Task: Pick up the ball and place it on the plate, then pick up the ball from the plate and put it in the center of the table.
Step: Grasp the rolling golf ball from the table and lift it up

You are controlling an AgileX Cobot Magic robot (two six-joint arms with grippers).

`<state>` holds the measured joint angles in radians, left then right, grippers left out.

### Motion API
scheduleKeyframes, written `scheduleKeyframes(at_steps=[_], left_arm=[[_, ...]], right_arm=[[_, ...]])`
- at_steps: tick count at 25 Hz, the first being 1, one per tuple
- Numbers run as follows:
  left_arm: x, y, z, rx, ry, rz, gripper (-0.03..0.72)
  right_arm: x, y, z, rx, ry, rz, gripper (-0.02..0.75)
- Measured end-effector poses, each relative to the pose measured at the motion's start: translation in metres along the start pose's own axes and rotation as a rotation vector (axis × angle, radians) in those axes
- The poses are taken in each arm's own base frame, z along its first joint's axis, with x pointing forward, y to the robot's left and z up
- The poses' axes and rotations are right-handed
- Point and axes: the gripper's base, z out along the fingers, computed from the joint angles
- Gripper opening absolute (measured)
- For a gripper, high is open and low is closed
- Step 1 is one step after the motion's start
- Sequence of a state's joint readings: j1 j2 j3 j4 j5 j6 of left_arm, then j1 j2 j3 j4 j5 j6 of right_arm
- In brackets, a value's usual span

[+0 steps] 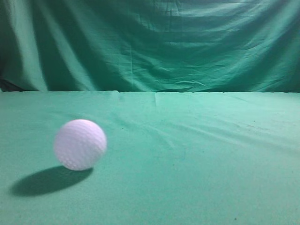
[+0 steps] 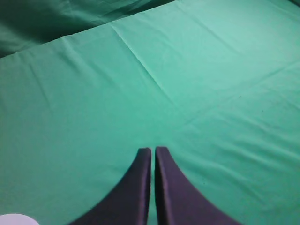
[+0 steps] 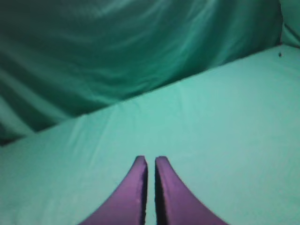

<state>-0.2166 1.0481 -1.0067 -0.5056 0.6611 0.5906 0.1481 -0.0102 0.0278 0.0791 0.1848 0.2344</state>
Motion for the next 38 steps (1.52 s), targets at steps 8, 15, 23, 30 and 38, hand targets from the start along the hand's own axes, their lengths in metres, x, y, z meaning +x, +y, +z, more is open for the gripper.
scheduleKeyframes(at_steps=[8,15,23,30,38], left_arm=[[0.070,-0.018,-0.031,-0.065,-0.066,0.011,0.000],[0.114,-0.029,-0.051,-0.103,-0.145,0.020,0.000],[0.134,-0.031,-0.052,-0.134,-0.181,0.021,0.000],[0.135,-0.029,-0.052,-0.156,-0.174,0.060,0.000],[0.136,-0.029,-0.051,-0.162,-0.166,0.072,0.000]], right_arm=[[-0.016,0.004,-0.001,-0.045,-0.174,0.035,0.050],[-0.049,0.017,-0.007,-0.009,0.008,-0.045,0.050],[-0.088,0.031,0.020,0.042,0.237,-0.057,0.050],[-0.106,0.049,0.043,-0.104,0.511,-0.383,0.050],[-0.078,0.098,0.085,-0.436,0.866,-0.609,0.050]])
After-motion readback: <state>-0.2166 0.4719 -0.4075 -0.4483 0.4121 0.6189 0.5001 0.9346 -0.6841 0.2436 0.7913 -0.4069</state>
